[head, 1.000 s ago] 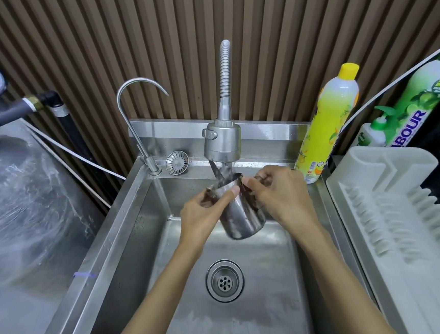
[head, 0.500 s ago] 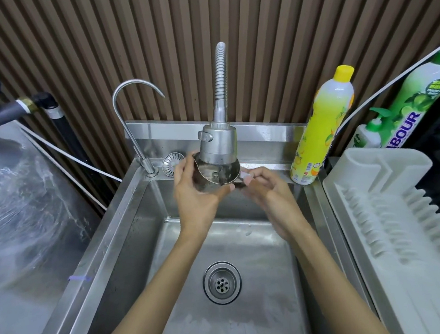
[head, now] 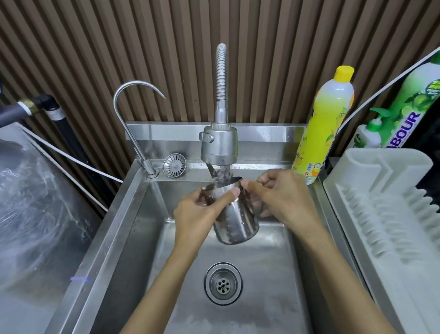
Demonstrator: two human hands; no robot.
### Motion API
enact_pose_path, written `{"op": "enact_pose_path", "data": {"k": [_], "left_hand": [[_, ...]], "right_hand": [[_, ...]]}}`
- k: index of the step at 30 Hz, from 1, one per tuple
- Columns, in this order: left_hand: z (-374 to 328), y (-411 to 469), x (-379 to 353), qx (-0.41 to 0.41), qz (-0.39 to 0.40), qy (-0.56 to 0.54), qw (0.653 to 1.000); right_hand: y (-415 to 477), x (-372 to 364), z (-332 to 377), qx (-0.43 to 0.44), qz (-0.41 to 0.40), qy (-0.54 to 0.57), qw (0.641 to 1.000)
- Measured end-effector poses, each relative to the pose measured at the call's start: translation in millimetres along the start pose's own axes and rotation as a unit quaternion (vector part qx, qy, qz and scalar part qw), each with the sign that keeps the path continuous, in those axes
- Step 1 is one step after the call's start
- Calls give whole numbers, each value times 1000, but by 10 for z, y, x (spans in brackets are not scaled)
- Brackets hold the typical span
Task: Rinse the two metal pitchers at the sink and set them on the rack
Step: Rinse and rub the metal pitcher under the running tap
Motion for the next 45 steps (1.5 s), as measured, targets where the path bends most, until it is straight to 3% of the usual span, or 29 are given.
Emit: {"op": "enact_pose_path", "data": {"k": [3,5,8,11,16,19,21,25,29,33,37,40,43,45], "left_hand": [[82,24,-168,21,76,-111,991],[67,35,-227,14,86,-158,984],[17,81,-245,-25,58,-183,981],[-128,129,-170,-82,1,-179,980],[-410,25,44,-192,-115,-19,974],[-470,-66,164,-216,-162,44,962],[-407,-50,211,-188,-174,88,963],[-184,102,192,-106,-120,148,976],[138,216,-22,-18,8,93,995],[200,322,-190,50,75,91,992],[145,307,-336,26,158,64,985],[88,253,-387,-44,181,145,972],[-28,229,-373,-114,138,251,951],[-80,249,-340,-127,105,261,951]], "right_hand": [[-63,76,126,54,-30,-112,992],[-111,85,154,83,-34,-111,990],[-64,74,63,89,-25,-31,995],[55,12,-102,59,21,164,984],[118,-216,-301,3,93,380,920],[96,-310,-301,-26,95,373,923],[73,-343,-291,-34,82,332,939],[54,-300,-301,-57,40,233,970],[56,-241,-315,-61,20,114,991],[129,-208,-693,-173,48,157,971],[141,-243,-1010,-289,65,285,912],[115,-343,-1134,-331,84,344,874],[76,-415,-1165,-353,104,397,841],[74,-419,-1134,-349,116,351,861]]}}
Point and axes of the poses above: each hand's wrist, its own y-axis towards the middle knuckle, its own x-axis out of the back of the hand, z = x × y, the point moved 6 cm from there along y, towards the middle knuckle, and after that the axes turned 6 degrees about y, right-handed, at the moved point
